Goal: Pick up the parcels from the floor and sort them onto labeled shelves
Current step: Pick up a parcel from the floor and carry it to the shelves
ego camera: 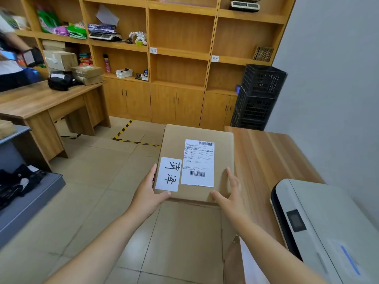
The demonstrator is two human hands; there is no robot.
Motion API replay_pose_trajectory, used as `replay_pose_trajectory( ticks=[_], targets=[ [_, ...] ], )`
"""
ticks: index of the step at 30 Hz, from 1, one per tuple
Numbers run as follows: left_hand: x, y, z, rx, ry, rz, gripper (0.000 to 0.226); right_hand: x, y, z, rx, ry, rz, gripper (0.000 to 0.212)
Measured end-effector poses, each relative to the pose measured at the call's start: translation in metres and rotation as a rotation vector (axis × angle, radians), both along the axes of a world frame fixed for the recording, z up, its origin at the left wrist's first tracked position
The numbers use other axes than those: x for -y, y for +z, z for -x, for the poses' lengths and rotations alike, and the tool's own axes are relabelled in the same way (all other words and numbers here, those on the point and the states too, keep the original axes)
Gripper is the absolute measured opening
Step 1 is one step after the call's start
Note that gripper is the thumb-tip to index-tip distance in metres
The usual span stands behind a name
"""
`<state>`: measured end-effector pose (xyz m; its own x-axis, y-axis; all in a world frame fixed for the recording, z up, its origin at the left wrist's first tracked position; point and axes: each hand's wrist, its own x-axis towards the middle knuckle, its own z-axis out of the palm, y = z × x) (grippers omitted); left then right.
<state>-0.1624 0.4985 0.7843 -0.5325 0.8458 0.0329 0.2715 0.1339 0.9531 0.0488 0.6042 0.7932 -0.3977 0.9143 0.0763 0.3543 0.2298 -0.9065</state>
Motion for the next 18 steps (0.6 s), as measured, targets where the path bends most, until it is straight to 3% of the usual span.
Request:
replay_pose_trajectory(
  ticks=[9, 18],
  targets=[
    [-0.113, 0.001, 0.067, -0.006, -0.02, -0.044, 0.09, -0.11, 0.002, 0.066, -0.01, 0.0, -0.043, 0.078],
    [-0.249, 0.016, 0.206, -0.012, -0.032, -0.034, 0.082, -0.243, 0.017, 0.205, -0.018, -0.023, -0.083, 0.076]
  ],
)
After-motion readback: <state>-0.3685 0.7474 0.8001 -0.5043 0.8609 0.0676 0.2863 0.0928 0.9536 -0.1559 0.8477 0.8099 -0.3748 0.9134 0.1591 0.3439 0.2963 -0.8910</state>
